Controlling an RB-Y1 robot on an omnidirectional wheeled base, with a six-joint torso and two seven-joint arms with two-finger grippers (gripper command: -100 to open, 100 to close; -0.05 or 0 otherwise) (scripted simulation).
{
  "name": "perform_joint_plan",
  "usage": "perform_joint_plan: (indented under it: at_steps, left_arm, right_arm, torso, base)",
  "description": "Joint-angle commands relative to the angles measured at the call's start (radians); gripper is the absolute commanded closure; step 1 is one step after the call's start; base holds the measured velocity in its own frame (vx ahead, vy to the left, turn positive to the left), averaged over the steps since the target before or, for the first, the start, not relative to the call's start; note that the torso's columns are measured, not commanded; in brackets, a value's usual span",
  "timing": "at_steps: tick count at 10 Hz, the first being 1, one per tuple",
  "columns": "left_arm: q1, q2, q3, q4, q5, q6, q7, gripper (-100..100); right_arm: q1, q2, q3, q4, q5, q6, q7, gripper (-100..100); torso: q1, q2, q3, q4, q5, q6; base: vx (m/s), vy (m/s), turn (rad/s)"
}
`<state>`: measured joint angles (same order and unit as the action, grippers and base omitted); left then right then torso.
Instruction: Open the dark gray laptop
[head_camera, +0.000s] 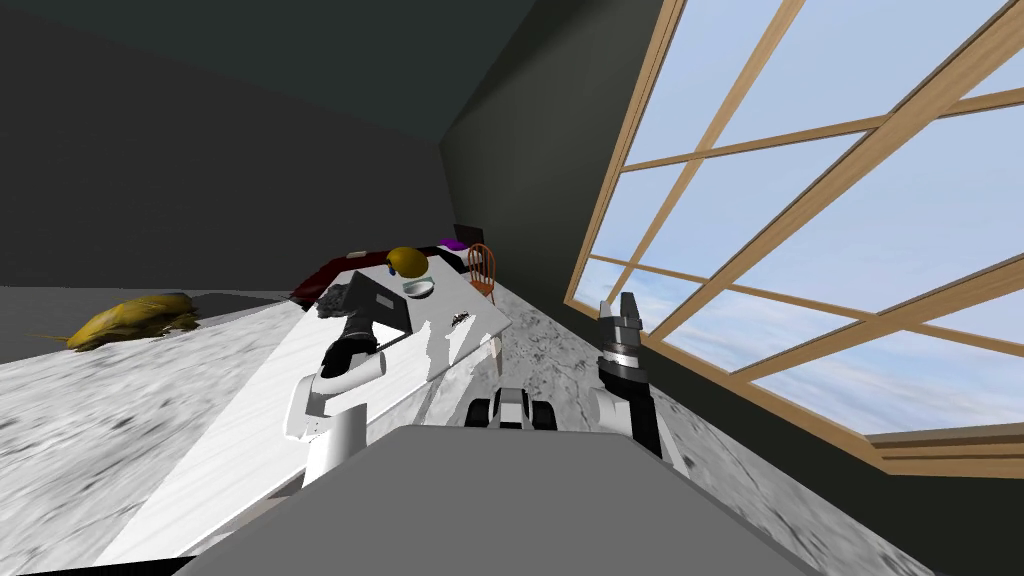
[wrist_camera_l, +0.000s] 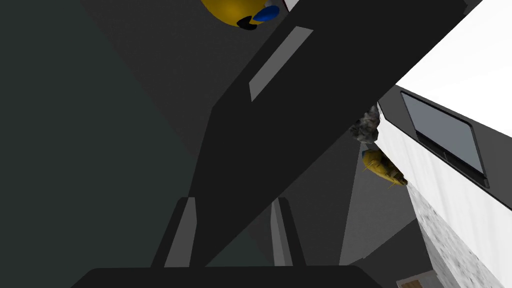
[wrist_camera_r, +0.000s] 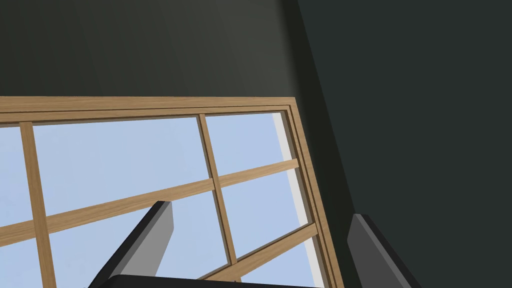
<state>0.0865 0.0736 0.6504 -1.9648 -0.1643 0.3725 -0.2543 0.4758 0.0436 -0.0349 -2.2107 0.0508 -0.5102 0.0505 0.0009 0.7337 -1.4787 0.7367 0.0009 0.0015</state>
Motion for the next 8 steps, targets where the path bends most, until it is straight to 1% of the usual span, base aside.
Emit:
perform_joint_plan:
  at_steps: [1, 2, 3, 5, 8]
  left_arm:
    - [-0.025, -0.023, 0.003, 0.011, 0.034, -0.015, 0.044, 100]
    - [-0.018, -0.017, 0.002, 0.007, 0.027, -0.007, 0.032, 100]
    - [-0.027, -0.038, 0.005, 0.036, 0.058, -0.044, 0.069, 100]
    - [-0.035, -0.059, 0.007, 0.064, 0.088, -0.082, 0.103, 100]
    - [-0.048, -0.089, 0.011, 0.104, 0.132, -0.137, 0.154, 100]
  right_arm:
    - [0.0, 0.0, 0.0, 0.0, 0.0, 0.0, 0.0, 0]
    - [0.0, 0.0, 0.0, 0.0, 0.0, 0.0, 0.0, 0]
    - [0.0, 0.0, 0.0, 0.0, 0.0, 0.0, 0.0, 0]
    - [0.0, 0.0, 0.0, 0.0, 0.0, 0.0, 0.0, 0]
    - [0.0, 0.0, 0.0, 0.0, 0.0, 0.0, 0.0, 0]
  torso:
    - [-0.001, 0.003, 0.002, 0.001, -0.001, -0.001]
    - [-0.002, 0.005, 0.003, 0.002, -0.002, -0.001]
    - [-0.004, 0.005, 0.003, 0.002, -0.003, -0.001]
    - [-0.001, 0.007, 0.005, 0.003, -0.001, -0.002]
    - [-0.003, 0.005, 0.003, 0.003, -0.002, -0.002]
  base:
    - [-0.046, 0.057, 0.064]
    - [-0.017, 0.026, 0.01]
    - [-0.034, 0.044, 0.078]
    - [-0.041, 0.076, 0.06]
    - [-0.033, 0.063, 0.05]
